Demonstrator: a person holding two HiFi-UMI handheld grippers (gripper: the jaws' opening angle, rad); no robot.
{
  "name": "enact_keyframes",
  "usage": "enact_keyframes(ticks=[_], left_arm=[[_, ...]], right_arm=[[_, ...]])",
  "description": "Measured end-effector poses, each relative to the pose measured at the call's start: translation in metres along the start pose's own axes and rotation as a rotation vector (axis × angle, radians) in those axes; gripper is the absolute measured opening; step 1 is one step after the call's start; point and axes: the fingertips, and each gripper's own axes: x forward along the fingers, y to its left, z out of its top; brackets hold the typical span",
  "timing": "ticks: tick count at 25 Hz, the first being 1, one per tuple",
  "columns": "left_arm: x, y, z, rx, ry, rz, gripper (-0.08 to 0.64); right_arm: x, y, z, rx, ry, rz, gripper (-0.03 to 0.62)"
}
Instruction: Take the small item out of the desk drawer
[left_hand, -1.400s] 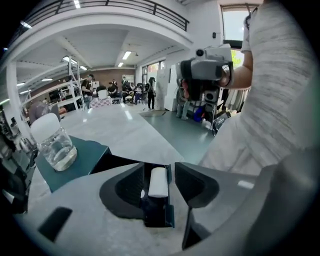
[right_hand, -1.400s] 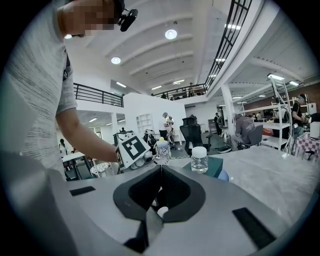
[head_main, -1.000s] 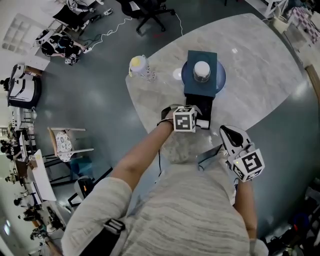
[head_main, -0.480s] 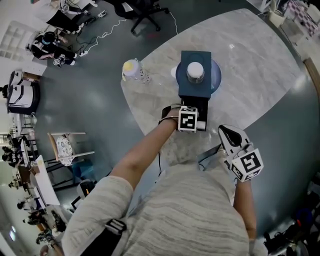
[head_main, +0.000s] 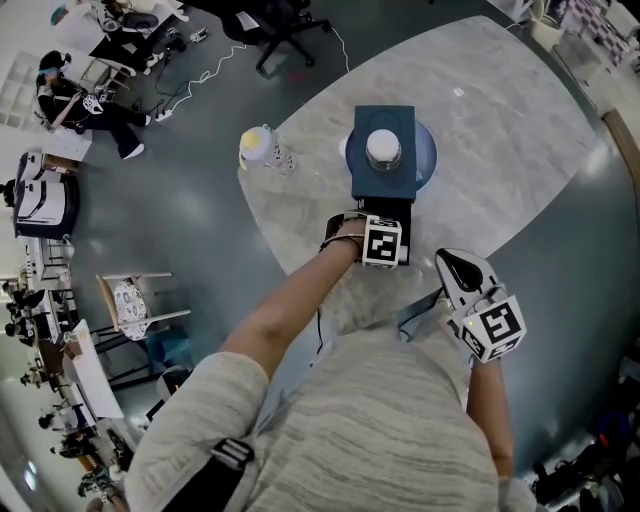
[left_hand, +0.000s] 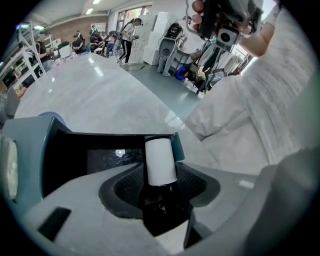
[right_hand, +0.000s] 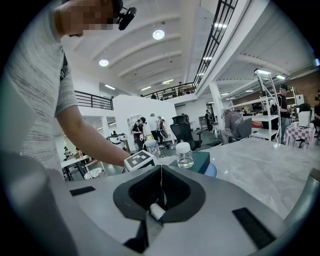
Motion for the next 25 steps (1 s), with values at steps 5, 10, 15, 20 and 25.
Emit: enact_keyframes(ticks=[5,10,15,20,25], left_arm=[[-0.001,0.001,0.001,-0.011,-0.014,-0.006,0.190],[-0.001,0.005,-0.004,-0.022,-0.021,0.007,0.184],[-0.019,0.015,0.005,-0.036,-0.108,0.077,0.179],[-0.032,0.023,-0.004,-0.126,-0.164,0.141,0.179],[-0.061,0.033,0.000,-0.220,-0.339,0.253,0.179]], right_arm=[[-0.001,-0.002,0.002,0.001,-0.005,-0.017,0.011],[-0.002,-0.002,0.000,0.003,-0.006,-0.030,0.011],[-0.005,-0.001,0.000,0.008,-0.004,-0.039,0.011],[-0.004,-0.001,0.001,-0.001,-0.003,-0.035,0.011],[0.004,0.004,0.008,-0.022,-0.001,-0.021,0.011]])
